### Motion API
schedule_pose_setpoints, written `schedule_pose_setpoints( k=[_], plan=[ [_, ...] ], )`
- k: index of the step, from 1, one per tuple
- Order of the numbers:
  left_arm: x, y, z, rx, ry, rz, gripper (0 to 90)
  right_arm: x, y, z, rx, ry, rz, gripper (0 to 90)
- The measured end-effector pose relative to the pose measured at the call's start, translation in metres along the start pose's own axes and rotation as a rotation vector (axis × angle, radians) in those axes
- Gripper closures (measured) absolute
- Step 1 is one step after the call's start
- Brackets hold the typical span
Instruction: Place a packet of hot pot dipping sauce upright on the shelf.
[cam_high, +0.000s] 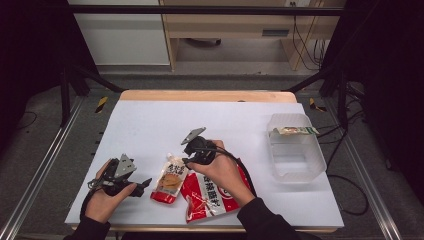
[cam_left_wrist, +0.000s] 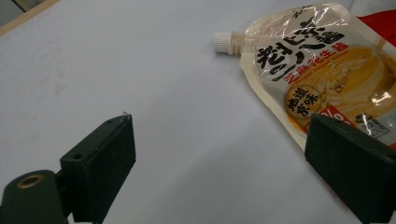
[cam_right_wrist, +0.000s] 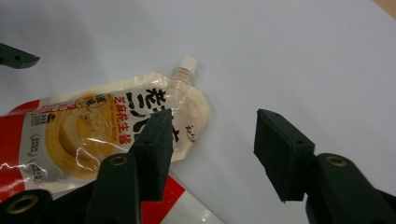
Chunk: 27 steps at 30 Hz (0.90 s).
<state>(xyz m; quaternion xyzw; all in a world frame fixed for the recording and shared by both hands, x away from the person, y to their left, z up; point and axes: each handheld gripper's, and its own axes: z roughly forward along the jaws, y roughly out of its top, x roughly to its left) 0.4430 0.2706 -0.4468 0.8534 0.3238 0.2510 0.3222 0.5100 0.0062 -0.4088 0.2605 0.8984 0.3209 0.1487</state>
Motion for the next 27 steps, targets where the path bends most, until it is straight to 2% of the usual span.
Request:
schedule_pose_setpoints(
  k=[2, 5, 12, 15, 16, 20, 24, 27],
  plan=[
    [0.0, 0.0, 0.0, 0.0, 0.001, 0.0, 8.8, 0.004, 0.0, 0.012, 0.028, 0.019, -0.001, 51.5],
    [0.0, 0.0, -0.001, -0.006, 0.0, -0.002, 8.8, 0.006, 0.001, 0.022, 0.035, 0.023, 0.006, 54.1],
    [-0.001, 0.001, 0.001, -0.005, -0.007, 0.0, 8.8, 0.005, -0.004, 0.043, 0.059, 0.054, 0.064, 54.2],
    [-0.001, 0.001, 0.0, -0.003, -0.007, 0.003, 8.8, 0.005, -0.005, 0.047, 0.061, 0.056, 0.071, 53.9],
    [-0.001, 0.001, 0.0, -0.003, -0.007, 0.002, 8.8, 0.005, -0.008, 0.051, 0.075, 0.062, 0.085, 53.4],
    [-0.001, 0.001, 0.0, -0.002, -0.007, 0.003, 8.9, 0.004, -0.011, 0.055, 0.069, 0.075, 0.12, 53.6],
    [-0.001, 0.001, 0.001, 0.0, -0.007, 0.003, 8.8, 0.003, -0.013, 0.056, 0.075, 0.086, 0.138, 54.1],
    [-0.002, 0.001, 0.0, -0.004, -0.006, 0.0, 8.8, 0.005, -0.017, 0.058, 0.082, 0.098, 0.152, 57.5]
  ],
)
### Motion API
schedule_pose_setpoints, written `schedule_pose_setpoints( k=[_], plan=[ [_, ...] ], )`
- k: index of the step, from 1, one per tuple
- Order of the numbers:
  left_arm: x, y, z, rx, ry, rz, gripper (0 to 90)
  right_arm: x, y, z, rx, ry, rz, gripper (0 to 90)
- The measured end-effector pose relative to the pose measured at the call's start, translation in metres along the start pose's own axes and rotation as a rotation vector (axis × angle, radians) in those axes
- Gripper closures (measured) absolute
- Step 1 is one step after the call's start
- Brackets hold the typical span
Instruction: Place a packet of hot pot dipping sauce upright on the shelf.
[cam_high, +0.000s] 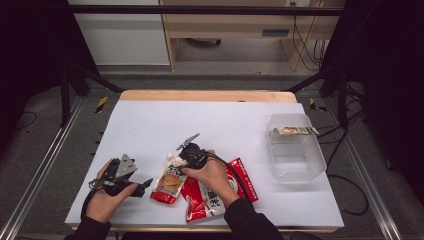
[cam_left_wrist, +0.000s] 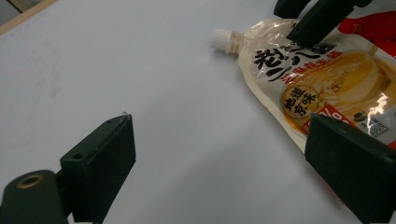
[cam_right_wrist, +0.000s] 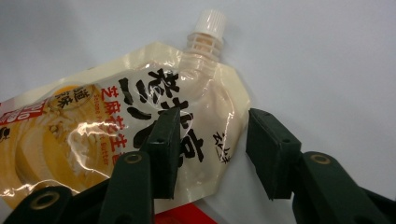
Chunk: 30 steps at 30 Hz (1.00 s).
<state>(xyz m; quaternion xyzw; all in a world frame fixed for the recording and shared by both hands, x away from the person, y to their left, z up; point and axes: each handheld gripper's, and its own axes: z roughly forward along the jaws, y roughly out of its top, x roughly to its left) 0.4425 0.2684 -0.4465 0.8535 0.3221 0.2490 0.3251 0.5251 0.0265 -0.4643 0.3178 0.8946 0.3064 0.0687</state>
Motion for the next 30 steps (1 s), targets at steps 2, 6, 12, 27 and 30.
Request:
schedule_pose_setpoints(
  k=[2, 6, 12, 27, 30],
  plan=[
    [0.0, 0.0, 0.0, -0.002, 0.0, 0.0, 8.9, 0.002, -0.001, 0.0, -0.004, -0.004, 0.002, 59.2],
    [0.001, 0.0, 0.001, -0.004, -0.001, -0.004, 8.8, 0.005, -0.002, -0.001, 0.001, -0.02, -0.003, 67.3],
    [0.001, 0.0, 0.0, -0.002, -0.001, -0.003, 8.9, 0.015, -0.001, -0.002, -0.022, -0.046, -0.056, 85.4],
    [0.017, 0.007, -0.02, -0.093, -0.014, -0.065, 12.9, 0.04, 0.029, -0.033, -0.148, -0.053, -0.172, 89.0],
    [0.023, 0.01, -0.031, -0.125, -0.022, -0.073, 14.9, 0.049, 0.039, -0.047, -0.187, -0.047, -0.206, 89.2]
  ],
)
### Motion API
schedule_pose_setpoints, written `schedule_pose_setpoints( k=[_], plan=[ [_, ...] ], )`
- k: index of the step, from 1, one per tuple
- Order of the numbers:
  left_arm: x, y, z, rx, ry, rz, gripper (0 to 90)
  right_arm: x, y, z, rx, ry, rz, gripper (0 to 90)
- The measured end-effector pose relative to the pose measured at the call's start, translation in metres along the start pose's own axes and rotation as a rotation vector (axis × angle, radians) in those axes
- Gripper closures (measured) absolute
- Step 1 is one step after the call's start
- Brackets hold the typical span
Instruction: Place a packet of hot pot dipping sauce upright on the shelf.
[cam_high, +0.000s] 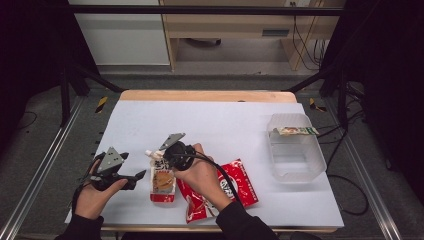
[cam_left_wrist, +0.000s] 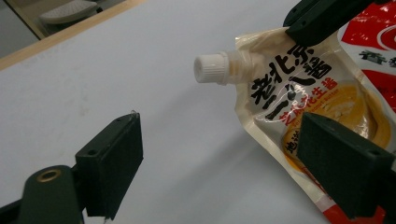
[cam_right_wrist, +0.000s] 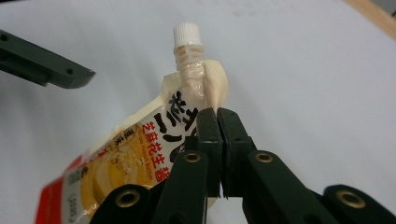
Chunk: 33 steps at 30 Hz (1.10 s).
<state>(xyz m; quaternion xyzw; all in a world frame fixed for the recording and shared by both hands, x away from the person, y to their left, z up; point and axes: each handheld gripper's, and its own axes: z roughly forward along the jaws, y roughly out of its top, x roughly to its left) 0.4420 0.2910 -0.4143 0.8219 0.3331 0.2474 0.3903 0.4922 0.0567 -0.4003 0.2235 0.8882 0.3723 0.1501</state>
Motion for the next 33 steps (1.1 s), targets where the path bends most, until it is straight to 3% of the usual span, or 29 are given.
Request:
schedule_pose_setpoints(
  k=[7, 15, 18, 22, 26, 33],
  plan=[
    [0.005, 0.005, -0.011, -0.033, 0.004, 0.004, 18.1, 0.008, 0.017, -0.02, -0.079, 0.003, -0.042, 89.3],
    [0.006, 0.009, -0.016, -0.063, -0.021, 0.019, 25.3, 0.016, 0.02, -0.027, -0.124, 0.031, -0.08, 89.3],
    [0.002, 0.012, -0.015, -0.067, -0.063, 0.049, 28.4, 0.02, 0.02, -0.03, -0.133, 0.045, -0.1, 89.2],
    [-0.003, 0.015, -0.015, -0.065, -0.081, 0.073, 31.3, 0.025, 0.019, -0.034, -0.136, 0.059, -0.116, 89.1],
    [-0.007, 0.02, -0.017, -0.116, -0.144, 0.052, 42.1, 0.03, 0.016, -0.041, -0.136, 0.077, -0.13, 88.8],
    [-0.006, 0.022, -0.019, -0.132, -0.163, 0.038, 55.2, 0.03, 0.012, -0.047, -0.112, 0.079, -0.143, 88.6]
  ],
)
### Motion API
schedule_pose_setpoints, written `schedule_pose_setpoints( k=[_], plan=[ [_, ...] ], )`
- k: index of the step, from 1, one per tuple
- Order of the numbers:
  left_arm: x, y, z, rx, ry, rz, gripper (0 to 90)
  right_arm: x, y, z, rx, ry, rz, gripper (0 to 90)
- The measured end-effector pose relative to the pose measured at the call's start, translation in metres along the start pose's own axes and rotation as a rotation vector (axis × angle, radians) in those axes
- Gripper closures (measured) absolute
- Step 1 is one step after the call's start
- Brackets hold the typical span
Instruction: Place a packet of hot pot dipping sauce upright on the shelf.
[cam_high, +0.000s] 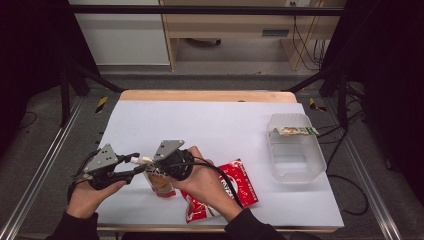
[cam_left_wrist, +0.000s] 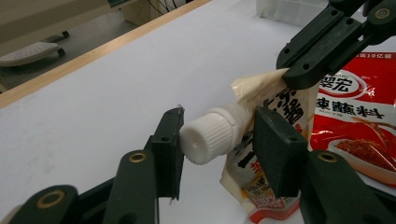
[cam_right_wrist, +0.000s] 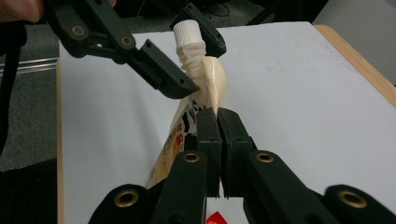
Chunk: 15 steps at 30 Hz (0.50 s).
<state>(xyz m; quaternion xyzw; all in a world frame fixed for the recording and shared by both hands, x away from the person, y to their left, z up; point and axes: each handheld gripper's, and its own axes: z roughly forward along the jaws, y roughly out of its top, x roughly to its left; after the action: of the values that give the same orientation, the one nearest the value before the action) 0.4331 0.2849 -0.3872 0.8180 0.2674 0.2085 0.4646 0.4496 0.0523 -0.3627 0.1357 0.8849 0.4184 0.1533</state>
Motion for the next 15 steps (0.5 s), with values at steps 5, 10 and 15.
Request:
schedule_pose_setpoints(
  k=[5, 10, 15],
  plan=[
    [0.0, 0.003, -0.004, -0.01, -0.058, -0.02, 65.8, -0.002, -0.002, -0.001, 0.023, -0.007, 0.004, 88.2],
    [-0.004, 0.009, -0.003, 0.0, -0.107, -0.012, 71.4, -0.008, -0.005, -0.004, 0.043, -0.013, 0.019, 87.7],
    [-0.009, 0.018, -0.003, 0.019, -0.129, 0.014, 72.8, -0.009, -0.008, -0.008, 0.056, -0.011, 0.013, 86.2]
  ],
)
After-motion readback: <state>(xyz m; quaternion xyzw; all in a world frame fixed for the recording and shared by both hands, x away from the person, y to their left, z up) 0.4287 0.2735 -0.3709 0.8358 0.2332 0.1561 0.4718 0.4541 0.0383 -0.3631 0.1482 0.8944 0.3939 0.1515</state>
